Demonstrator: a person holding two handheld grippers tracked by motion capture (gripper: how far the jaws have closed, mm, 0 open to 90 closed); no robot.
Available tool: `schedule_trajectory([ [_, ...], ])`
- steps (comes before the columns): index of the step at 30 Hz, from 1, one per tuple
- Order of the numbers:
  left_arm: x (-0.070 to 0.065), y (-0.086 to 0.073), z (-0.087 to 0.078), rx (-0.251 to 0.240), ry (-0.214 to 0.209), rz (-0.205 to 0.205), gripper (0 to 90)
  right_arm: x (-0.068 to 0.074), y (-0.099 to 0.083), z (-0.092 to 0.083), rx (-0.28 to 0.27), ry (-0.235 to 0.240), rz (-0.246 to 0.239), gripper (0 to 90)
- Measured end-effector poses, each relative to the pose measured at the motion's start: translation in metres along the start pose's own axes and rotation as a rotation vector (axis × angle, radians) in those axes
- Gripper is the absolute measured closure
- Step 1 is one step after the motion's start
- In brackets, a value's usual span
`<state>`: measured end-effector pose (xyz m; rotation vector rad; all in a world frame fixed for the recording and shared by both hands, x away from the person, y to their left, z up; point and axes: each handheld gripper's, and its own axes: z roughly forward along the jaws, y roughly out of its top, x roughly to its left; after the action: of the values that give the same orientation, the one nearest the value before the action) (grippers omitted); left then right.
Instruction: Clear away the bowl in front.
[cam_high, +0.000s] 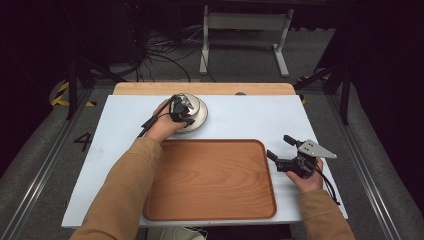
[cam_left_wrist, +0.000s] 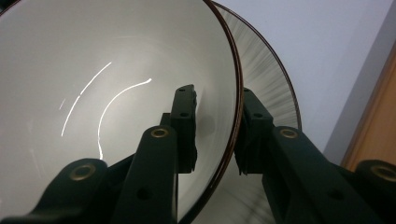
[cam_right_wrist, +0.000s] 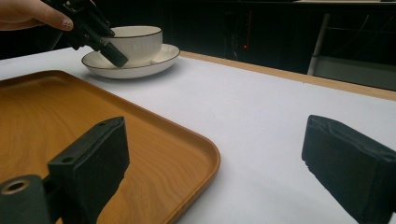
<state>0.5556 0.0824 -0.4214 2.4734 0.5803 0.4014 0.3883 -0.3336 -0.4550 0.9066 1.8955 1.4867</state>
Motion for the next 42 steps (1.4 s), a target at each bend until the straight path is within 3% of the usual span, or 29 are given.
schedule_trajectory([
  [11,-0.005,0.006,-0.001,0.0,0.02,0.063,81.7,0.0,0.0,0.0,0.001,-0.001,0.0,7.5],
  [17,-0.006,0.008,-0.001,0.021,0.034,0.072,82.0,0.0,0.0,0.0,0.001,-0.001,0.0,7.5],
  [21,-0.009,0.011,-0.003,0.038,0.069,0.091,82.2,0.0,0.0,0.0,0.001,-0.002,0.001,7.4],
  [29,-0.007,0.01,-0.009,0.036,0.079,0.069,81.8,0.0,0.0,0.0,0.001,-0.003,0.001,7.4],
  [42,-0.007,0.015,-0.033,0.009,0.099,0.069,81.8,0.0,0.0,0.0,0.001,-0.006,0.002,7.4],
])
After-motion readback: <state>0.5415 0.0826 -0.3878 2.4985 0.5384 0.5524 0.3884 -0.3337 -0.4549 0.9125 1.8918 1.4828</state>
